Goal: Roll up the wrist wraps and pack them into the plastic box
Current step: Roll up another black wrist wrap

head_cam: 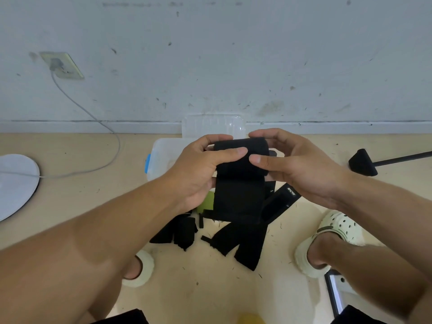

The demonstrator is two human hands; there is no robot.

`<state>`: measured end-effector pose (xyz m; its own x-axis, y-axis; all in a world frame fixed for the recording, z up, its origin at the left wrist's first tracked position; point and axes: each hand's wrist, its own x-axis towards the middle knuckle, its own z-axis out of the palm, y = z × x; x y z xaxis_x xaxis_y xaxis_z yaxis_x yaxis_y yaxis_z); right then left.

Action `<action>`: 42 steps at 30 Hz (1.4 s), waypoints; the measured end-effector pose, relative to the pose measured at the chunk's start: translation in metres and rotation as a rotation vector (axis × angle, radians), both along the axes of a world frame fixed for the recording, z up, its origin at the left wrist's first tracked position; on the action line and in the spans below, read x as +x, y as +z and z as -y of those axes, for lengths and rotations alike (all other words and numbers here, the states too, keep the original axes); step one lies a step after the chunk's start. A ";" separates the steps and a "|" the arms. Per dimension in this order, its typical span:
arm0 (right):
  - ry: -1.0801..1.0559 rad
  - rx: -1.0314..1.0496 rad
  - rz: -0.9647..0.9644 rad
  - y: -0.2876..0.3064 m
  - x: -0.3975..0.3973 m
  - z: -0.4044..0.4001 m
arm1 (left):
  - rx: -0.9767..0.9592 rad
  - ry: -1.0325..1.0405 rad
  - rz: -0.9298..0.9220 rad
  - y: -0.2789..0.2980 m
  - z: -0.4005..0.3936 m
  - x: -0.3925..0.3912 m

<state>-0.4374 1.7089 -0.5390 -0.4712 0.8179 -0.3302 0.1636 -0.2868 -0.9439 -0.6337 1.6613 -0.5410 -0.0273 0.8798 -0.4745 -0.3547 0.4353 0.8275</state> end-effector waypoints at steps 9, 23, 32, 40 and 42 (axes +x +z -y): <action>-0.008 -0.118 -0.068 0.001 -0.001 -0.001 | -0.002 -0.002 0.016 0.001 0.000 0.000; -0.061 -0.175 -0.126 0.004 -0.002 -0.001 | -0.001 0.003 0.003 0.002 0.001 0.001; -0.073 0.066 -0.073 -0.002 -0.004 0.003 | -0.096 0.021 0.125 0.005 0.002 0.001; -0.137 -0.156 -0.045 -0.004 -0.011 0.007 | -0.079 0.028 0.045 -0.001 0.003 0.004; -0.166 -0.095 -0.014 -0.007 -0.016 0.013 | -0.123 0.051 0.070 -0.003 0.004 0.008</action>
